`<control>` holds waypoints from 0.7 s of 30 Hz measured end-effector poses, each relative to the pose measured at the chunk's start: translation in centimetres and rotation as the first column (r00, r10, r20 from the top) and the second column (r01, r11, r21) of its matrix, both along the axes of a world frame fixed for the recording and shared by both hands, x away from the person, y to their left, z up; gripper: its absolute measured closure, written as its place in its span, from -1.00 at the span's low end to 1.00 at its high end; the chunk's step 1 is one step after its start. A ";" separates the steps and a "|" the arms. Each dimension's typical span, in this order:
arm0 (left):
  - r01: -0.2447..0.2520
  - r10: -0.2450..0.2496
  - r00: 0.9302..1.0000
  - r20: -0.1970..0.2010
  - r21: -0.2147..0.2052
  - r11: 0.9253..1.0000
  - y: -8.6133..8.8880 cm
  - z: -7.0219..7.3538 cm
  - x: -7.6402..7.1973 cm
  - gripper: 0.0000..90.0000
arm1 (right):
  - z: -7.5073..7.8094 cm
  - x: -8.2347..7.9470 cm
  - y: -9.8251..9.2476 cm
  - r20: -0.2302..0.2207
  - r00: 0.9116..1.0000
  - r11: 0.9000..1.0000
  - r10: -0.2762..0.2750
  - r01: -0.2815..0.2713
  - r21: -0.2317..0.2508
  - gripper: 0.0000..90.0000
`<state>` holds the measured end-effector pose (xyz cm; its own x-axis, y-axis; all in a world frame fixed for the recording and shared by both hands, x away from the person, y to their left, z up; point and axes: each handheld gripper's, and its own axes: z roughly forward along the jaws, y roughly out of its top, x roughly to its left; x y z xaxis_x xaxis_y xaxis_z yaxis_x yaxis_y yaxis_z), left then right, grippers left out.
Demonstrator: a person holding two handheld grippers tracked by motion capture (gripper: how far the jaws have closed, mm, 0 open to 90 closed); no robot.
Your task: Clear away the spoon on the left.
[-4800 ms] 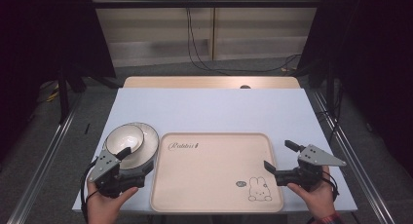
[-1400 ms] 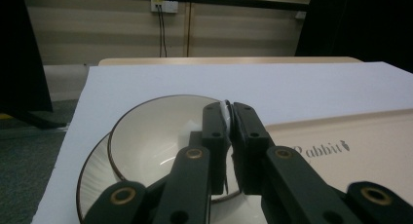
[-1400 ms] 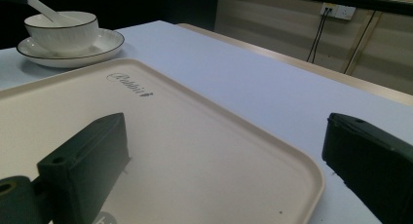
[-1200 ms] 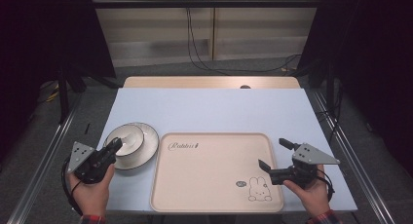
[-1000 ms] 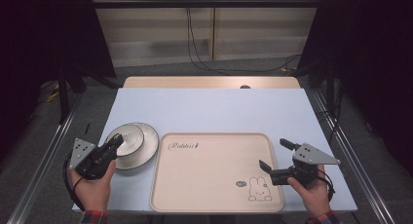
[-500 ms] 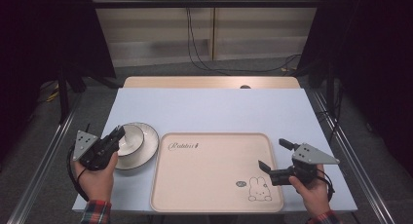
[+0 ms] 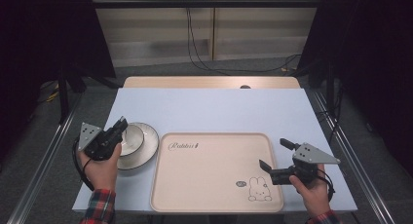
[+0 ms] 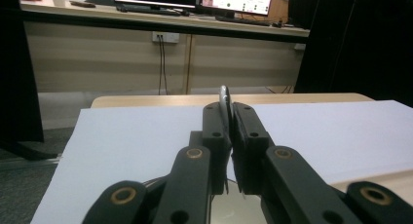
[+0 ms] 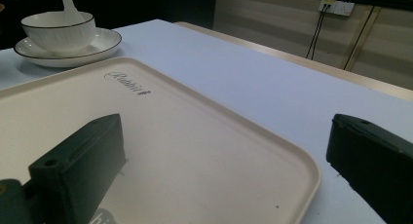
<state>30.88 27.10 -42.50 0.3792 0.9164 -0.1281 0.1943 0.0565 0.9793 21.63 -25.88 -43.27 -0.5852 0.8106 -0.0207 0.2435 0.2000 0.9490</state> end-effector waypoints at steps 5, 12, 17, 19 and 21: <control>-0.008 0.008 1.000 0.002 -0.003 1.000 -0.1 -0.2 0.3 0.89 | 0.0 -0.1 0.0 -0.003 1.000 1.000 -0.005 0.005 -0.002 -0.99; 0.001 -0.001 1.000 -0.006 -0.007 1.000 0.0 -0.1 0.5 0.90 | -0.1 -0.1 -0.3 -0.001 1.000 1.000 -0.007 0.007 0.002 -0.99; 0.013 -0.013 1.000 -0.027 -0.002 1.000 -0.2 0.5 0.4 0.90 | -0.2 -0.2 -0.3 -0.006 1.000 1.000 -0.008 0.008 -0.005 -0.99; 0.017 -0.017 0.999 -0.028 -0.006 1.000 -0.2 0.7 0.4 0.90 | -0.2 -0.1 -0.3 -0.004 1.000 1.000 -0.005 0.005 -0.003 -0.99; 0.015 -0.016 0.999 -0.033 -0.007 1.000 -0.2 1.1 0.3 0.90 | -0.1 -0.2 -0.3 0.002 1.000 1.000 -0.012 0.012 -0.002 -0.99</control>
<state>31.20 26.89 -41.44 0.3888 0.9094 -0.1473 0.2280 0.0600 0.9718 21.43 -26.21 -43.40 -0.5753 0.8176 -0.0233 0.2442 0.1988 0.9491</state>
